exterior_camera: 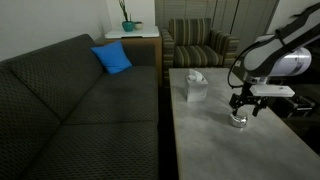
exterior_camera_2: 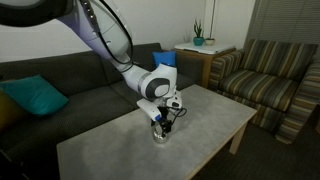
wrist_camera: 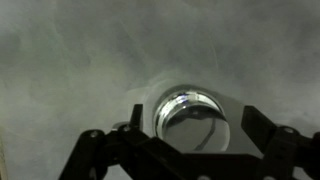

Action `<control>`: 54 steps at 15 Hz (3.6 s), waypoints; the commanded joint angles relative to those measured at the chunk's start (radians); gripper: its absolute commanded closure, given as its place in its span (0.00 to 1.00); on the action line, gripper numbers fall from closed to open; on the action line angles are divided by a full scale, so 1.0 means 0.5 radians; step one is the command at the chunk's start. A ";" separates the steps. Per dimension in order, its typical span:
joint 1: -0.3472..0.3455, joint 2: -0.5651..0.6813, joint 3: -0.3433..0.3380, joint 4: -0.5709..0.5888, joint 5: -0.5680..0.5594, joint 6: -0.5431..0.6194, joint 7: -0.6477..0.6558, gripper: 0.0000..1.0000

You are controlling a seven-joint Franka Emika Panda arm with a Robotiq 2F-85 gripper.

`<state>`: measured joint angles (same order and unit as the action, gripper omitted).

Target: Remove the lid from the silver object.

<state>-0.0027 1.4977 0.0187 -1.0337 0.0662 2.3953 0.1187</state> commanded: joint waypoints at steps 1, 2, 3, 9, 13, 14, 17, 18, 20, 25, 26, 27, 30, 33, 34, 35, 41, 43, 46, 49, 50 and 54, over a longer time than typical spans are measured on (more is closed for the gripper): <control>-0.021 0.000 0.002 0.026 0.009 -0.121 -0.038 0.00; -0.012 0.000 -0.011 0.025 0.003 -0.104 -0.027 0.00; -0.005 0.000 -0.020 0.021 -0.003 -0.079 -0.022 0.00; 0.019 -0.001 -0.040 0.024 -0.029 -0.047 -0.013 0.00; 0.053 -0.050 -0.083 -0.063 -0.046 0.052 0.058 0.00; 0.080 -0.060 -0.116 -0.092 -0.060 0.167 0.105 0.00; 0.147 -0.003 -0.211 -0.056 -0.078 0.448 0.245 0.00; 0.157 -0.002 -0.224 -0.067 -0.072 0.500 0.274 0.00; 0.167 -0.001 -0.230 -0.088 -0.064 0.569 0.293 0.00; 0.089 0.000 -0.120 -0.119 -0.021 0.551 0.198 0.00; 0.070 0.001 -0.095 -0.127 -0.011 0.541 0.185 0.00; 0.053 0.001 -0.074 -0.136 -0.004 0.543 0.168 0.00; 0.015 0.001 -0.018 -0.155 0.015 0.562 0.138 0.00; 0.001 0.001 0.005 -0.159 0.023 0.555 0.126 0.00; 0.005 0.001 0.003 -0.158 0.020 0.549 0.125 0.00; 0.007 0.001 0.002 -0.157 0.019 0.541 0.128 0.00; 0.013 0.001 -0.009 -0.156 0.016 0.503 0.139 0.00; 0.015 0.001 -0.012 -0.156 0.013 0.495 0.139 0.00; 0.016 0.001 -0.014 -0.154 0.010 0.487 0.136 0.00; 0.018 0.001 -0.018 -0.154 0.010 0.488 0.139 0.34; 0.018 0.001 -0.019 -0.154 0.010 0.489 0.140 0.40; 0.018 0.001 -0.019 -0.157 0.010 0.497 0.139 0.56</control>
<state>0.0180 1.4980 0.0017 -1.1085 0.0563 2.6567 0.2226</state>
